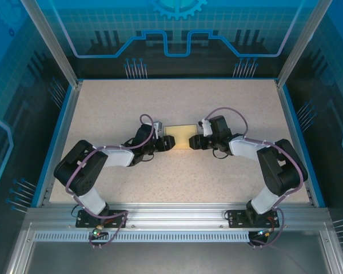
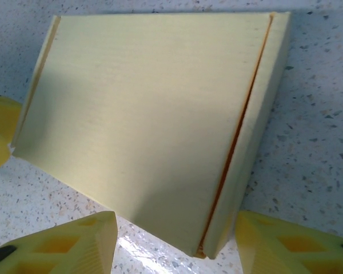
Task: Fold the paper box
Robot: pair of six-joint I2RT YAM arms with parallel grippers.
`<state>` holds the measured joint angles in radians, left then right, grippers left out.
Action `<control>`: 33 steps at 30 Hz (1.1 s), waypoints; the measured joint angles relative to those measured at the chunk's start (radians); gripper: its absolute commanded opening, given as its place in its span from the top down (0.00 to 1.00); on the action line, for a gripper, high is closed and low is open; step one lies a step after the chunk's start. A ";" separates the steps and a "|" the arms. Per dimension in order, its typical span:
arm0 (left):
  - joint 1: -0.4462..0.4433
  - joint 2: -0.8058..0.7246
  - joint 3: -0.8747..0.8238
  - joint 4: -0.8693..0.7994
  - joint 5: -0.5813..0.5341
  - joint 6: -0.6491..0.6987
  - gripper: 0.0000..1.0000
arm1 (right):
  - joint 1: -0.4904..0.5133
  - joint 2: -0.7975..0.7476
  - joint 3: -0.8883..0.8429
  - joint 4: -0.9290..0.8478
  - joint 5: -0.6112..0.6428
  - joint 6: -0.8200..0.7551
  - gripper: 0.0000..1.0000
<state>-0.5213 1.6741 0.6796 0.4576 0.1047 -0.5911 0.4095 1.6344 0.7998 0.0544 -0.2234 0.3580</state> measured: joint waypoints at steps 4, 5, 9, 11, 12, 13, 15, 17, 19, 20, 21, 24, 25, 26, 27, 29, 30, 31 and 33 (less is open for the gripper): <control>0.000 -0.026 0.000 -0.027 -0.026 0.032 0.34 | 0.000 -0.055 0.001 -0.047 0.047 -0.021 0.41; 0.000 -0.040 0.000 -0.035 -0.034 0.044 0.34 | 0.000 -0.077 0.001 -0.060 0.061 -0.029 0.41; 0.002 -0.098 0.000 -0.049 -0.067 0.075 0.33 | 0.000 -0.163 0.017 -0.104 0.110 -0.061 0.40; 0.004 -0.129 0.000 -0.053 -0.084 0.089 0.32 | 0.000 -0.209 0.024 -0.123 0.142 -0.081 0.39; 0.005 -0.139 0.000 -0.054 -0.089 0.095 0.32 | 0.001 -0.226 0.026 -0.129 0.153 -0.089 0.38; 0.005 -0.148 0.000 -0.056 -0.091 0.097 0.32 | 0.001 -0.243 0.026 -0.131 0.165 -0.095 0.38; 0.007 -0.153 0.000 -0.059 -0.091 0.097 0.32 | 0.002 -0.257 0.027 -0.134 0.169 -0.101 0.37; 0.007 -0.148 0.001 -0.073 -0.089 0.094 0.32 | 0.002 -0.241 0.033 -0.135 0.163 -0.101 0.37; 0.009 -0.130 0.012 -0.090 -0.089 0.092 0.32 | 0.002 -0.199 0.041 -0.131 0.151 -0.097 0.36; 0.010 -0.114 0.023 -0.096 -0.088 0.088 0.32 | 0.002 -0.169 0.046 -0.128 0.142 -0.093 0.36; 0.011 -0.098 0.032 -0.098 -0.085 0.084 0.33 | 0.002 -0.142 0.049 -0.121 0.133 -0.090 0.36; 0.023 -0.046 0.063 -0.106 -0.074 0.062 0.33 | 0.002 -0.053 0.057 -0.107 0.102 -0.072 0.36; 0.028 -0.029 0.072 -0.108 -0.070 0.057 0.33 | 0.002 -0.025 0.065 -0.104 0.089 -0.066 0.36; 0.029 -0.016 0.080 -0.111 -0.064 0.050 0.34 | 0.002 0.000 0.077 -0.099 0.079 -0.060 0.36; 0.033 0.002 0.093 -0.111 -0.058 0.045 0.34 | 0.002 0.021 0.089 -0.093 0.068 -0.055 0.36; 0.035 0.032 0.115 -0.112 -0.045 0.039 0.35 | 0.002 0.054 0.114 -0.080 0.048 -0.043 0.36; 0.034 0.046 0.126 -0.112 -0.036 0.035 0.35 | 0.002 0.066 0.125 -0.072 0.037 -0.039 0.36; 0.034 0.060 0.136 -0.111 -0.028 0.030 0.36 | 0.002 0.074 0.135 -0.064 0.029 -0.035 0.37; 0.035 0.089 0.159 -0.111 -0.019 0.019 0.36 | 0.002 0.090 0.158 -0.057 0.021 -0.025 0.37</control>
<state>-0.4866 1.7626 0.8391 0.3466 0.0860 -0.5716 0.4114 1.7241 0.9573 -0.0029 -0.2024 0.3328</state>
